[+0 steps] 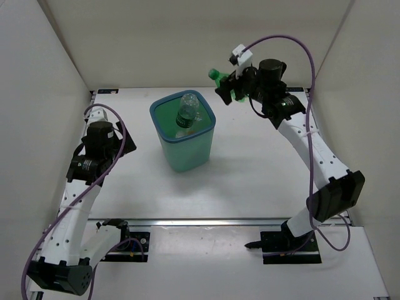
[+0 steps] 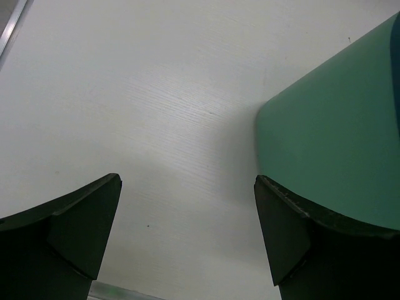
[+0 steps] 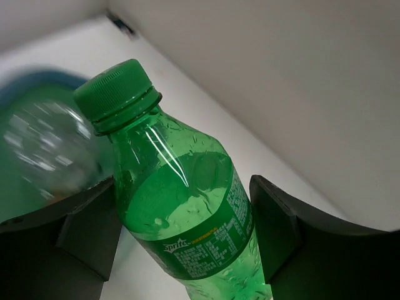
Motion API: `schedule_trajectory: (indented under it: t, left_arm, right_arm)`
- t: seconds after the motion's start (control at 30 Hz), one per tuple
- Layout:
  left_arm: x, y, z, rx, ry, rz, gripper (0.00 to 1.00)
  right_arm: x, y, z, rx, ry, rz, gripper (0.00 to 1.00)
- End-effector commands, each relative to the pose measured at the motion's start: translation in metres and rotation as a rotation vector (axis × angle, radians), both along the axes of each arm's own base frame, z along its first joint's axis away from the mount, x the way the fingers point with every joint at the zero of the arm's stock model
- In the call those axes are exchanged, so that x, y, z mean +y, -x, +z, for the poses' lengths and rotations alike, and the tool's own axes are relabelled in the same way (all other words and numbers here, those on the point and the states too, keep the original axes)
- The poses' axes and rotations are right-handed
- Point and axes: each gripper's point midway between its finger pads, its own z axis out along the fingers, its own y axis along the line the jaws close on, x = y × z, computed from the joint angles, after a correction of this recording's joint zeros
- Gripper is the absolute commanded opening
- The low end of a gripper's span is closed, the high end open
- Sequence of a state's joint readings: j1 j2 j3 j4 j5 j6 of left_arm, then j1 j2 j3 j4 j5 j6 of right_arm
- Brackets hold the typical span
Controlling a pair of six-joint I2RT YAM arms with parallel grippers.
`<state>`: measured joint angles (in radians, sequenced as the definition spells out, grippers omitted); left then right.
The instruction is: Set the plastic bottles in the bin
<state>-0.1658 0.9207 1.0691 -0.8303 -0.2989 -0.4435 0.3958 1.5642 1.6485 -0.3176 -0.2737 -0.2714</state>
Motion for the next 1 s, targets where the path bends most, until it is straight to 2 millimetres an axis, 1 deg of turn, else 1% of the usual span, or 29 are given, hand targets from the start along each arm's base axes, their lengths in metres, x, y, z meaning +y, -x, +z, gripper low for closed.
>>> schedule_trajectory:
  t: [0.0,0.03,0.07,0.1,0.13,0.17,0.2,0.23,0.27,0.3,0.33,0.37,0.4,0.43,0.47,0.53,0.57,0.6,0.63,0.67,0.7,0.8,0.83,0.87,0.9,0.93,0.97]
  left_arm:
    - [0.004,0.011,-0.007,0.012,-0.007,0.017,0.99]
    - [0.004,0.012,-0.01,0.017,-0.005,0.021,0.99]
    - [0.002,0.014,-0.012,0.017,-0.005,0.009,0.98]
    - [0.002,0.016,-0.013,0.016,0.003,0.012,0.99]
    - [0.003,0.016,-0.013,0.017,0.006,0.015,0.99]
    - [0.001,0.017,-0.015,0.018,0.006,0.008,0.99]
    - [0.003,0.018,-0.015,0.014,0.007,0.018,0.99]
    - [0.003,0.018,-0.015,0.015,0.009,0.016,0.98]
    - [0.003,0.019,-0.015,0.014,0.003,0.014,0.99]
    - [0.005,0.02,-0.015,0.016,-0.003,0.017,0.99]
    - [0.004,0.021,-0.015,0.013,-0.001,0.021,0.99]
    - [0.004,0.021,-0.016,0.015,0.002,0.018,0.99]
    - [0.004,0.022,-0.019,0.025,-0.001,0.019,0.99]
    - [0.003,0.022,-0.019,0.023,0.005,0.018,0.99]
    - [0.003,0.023,-0.019,0.022,0.003,0.014,0.99]
    - [0.004,0.025,-0.024,0.031,0.003,0.019,0.99]
    - [0.004,0.025,-0.023,0.035,-0.003,0.015,0.99]
    - [0.006,0.027,-0.024,0.034,-0.001,0.023,0.99]
    - [0.005,0.027,-0.025,0.043,-0.002,0.022,0.99]
    - [0.007,0.027,-0.026,0.048,-0.008,0.028,0.99]
    - [0.007,0.028,-0.022,0.041,-0.012,0.026,0.99]
    - [0.011,0.029,-0.021,0.046,-0.025,0.04,0.99]
    - [0.013,0.029,-0.021,0.05,-0.028,0.048,0.99]
    - [0.011,0.029,-0.022,0.054,-0.031,0.041,0.98]
    - [0.01,0.029,-0.022,0.055,-0.029,0.036,0.98]
    - [0.012,0.028,-0.021,0.055,-0.029,0.042,0.98]
    - [0.01,0.028,-0.022,0.058,-0.029,0.034,0.99]
  right_arm:
    - [0.046,0.039,0.101,-0.179,-0.238,0.198,0.36]
    - [0.059,0.046,0.106,-0.183,-0.257,0.249,0.37]
    - [0.078,0.056,0.109,-0.166,-0.28,0.312,0.36]
    - [0.097,0.067,0.117,-0.173,-0.305,0.379,0.37]
    - [0.104,0.072,0.119,-0.175,-0.309,0.409,0.36]
    - [0.122,0.082,0.122,-0.164,-0.343,0.477,0.36]
    - [0.134,0.087,0.121,-0.147,-0.357,0.537,0.35]
    - [0.145,0.102,0.132,-0.141,-0.402,0.615,0.34]
    - [0.155,0.098,0.127,-0.103,-0.438,0.638,0.32]
    - [0.167,0.106,0.122,-0.059,-0.451,0.716,0.31]
    - [0.174,0.115,0.129,-0.069,-0.465,0.774,0.3]
    - [0.182,0.111,0.124,-0.039,-0.491,0.797,0.3]
    - [0.194,0.116,0.115,0.0,-0.497,0.851,0.31]
    - [0.196,0.117,0.117,0.012,-0.506,0.87,0.3]
    - [0.203,0.11,0.104,0.076,-0.517,0.874,0.3]
    - [0.214,0.105,0.083,0.17,-0.525,0.91,0.3]
    - [0.217,0.107,0.072,0.208,-0.53,0.932,0.31]
    - [0.218,0.105,0.07,0.213,-0.54,0.937,0.3]
    - [0.221,0.103,0.055,0.257,-0.541,0.933,0.31]
    - [0.22,0.1,0.046,0.272,-0.543,0.922,0.31]
    - [0.221,0.1,0.041,0.278,-0.543,0.918,0.33]
    - [0.221,0.102,0.021,0.324,-0.533,0.91,0.38]
    - [0.221,0.105,0.025,0.305,-0.534,0.918,0.44]
    - [0.22,0.108,0.024,0.304,-0.531,0.928,0.57]
    - [0.222,0.107,0.016,0.323,-0.528,0.924,0.63]
    - [0.221,0.108,0.023,0.306,-0.53,0.919,0.77]
    - [0.221,0.11,0.025,0.292,-0.519,0.929,0.94]
